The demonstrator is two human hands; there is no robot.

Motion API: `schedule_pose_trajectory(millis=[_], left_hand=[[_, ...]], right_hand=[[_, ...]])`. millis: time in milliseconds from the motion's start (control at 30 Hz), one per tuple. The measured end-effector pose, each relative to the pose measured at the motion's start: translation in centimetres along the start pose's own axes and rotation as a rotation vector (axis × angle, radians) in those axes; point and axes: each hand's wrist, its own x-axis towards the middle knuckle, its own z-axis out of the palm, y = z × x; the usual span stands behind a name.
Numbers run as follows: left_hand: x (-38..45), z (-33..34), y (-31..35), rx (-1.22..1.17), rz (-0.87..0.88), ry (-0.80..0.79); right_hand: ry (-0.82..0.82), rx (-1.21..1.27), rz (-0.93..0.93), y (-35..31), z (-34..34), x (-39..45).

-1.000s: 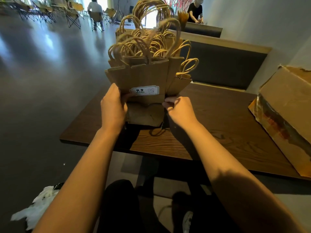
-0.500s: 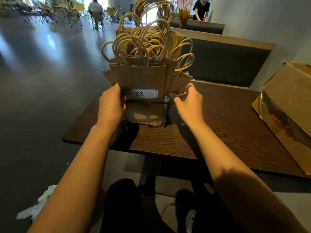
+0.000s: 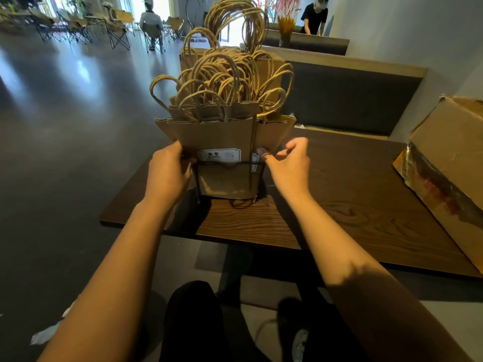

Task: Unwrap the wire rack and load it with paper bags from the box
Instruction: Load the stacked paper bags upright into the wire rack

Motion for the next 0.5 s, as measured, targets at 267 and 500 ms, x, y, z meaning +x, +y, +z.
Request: schedule_pose_trajectory(millis=[267,500], left_hand=[[-0.5,-0.4,1.0,-0.278,-0.004,0.169],[0.9,-1.5,0.3,-0.054,0.084,-0.003]], right_hand=[[0.056,0.018,-0.086,0.6,1.0,-0.6],[0.003,-0.076,-0.156,0.2,1.2,0.3]])
